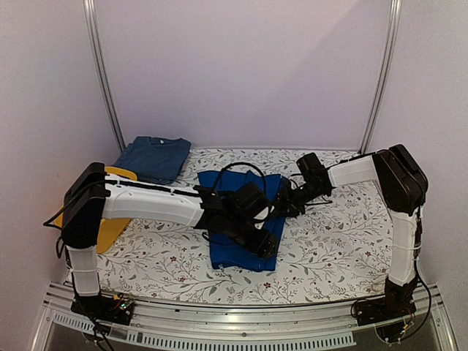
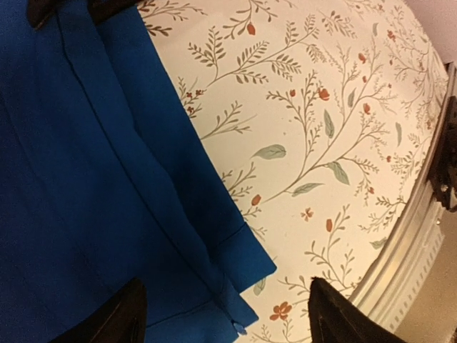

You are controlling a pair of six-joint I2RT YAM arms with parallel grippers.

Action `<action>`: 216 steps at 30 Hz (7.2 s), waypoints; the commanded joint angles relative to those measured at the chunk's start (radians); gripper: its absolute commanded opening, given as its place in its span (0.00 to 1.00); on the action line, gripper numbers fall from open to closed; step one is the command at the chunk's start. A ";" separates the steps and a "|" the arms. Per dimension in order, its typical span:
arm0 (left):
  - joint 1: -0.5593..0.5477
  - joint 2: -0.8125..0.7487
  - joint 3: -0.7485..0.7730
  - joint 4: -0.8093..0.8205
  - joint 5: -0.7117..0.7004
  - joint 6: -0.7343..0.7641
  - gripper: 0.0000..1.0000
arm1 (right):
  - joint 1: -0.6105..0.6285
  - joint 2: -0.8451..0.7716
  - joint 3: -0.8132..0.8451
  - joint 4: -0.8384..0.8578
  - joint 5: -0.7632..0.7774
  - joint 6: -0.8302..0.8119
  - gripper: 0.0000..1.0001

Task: Fold and stack the mixed laundry pile
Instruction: Adjust the rectangle-folded skirt at the center of the board, then pick up the rectangle-folded skirt from the center of the board, then fold the rectangle-folded skirt at the center of the board, then move the square-folded skirt to the center of the board.

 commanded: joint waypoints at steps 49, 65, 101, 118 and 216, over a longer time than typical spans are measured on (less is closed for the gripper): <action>-0.008 -0.025 0.102 0.081 -0.043 0.181 1.00 | -0.154 0.007 0.207 -0.199 0.109 -0.284 0.35; -0.211 -0.172 -0.301 0.149 -0.552 0.492 1.00 | -0.039 -0.112 0.208 -0.183 -0.056 -0.387 0.44; -0.257 -0.205 -0.178 0.013 -0.323 0.682 0.00 | 0.056 -0.047 0.204 -0.260 -0.108 -0.622 0.41; -0.182 -0.279 0.023 -0.229 -0.092 0.586 0.00 | 0.319 0.070 -0.025 -0.087 -0.367 -0.593 0.32; 0.555 -0.411 -0.626 0.472 0.362 -0.375 1.00 | -0.017 -0.318 -0.135 -0.137 -0.025 -0.316 0.56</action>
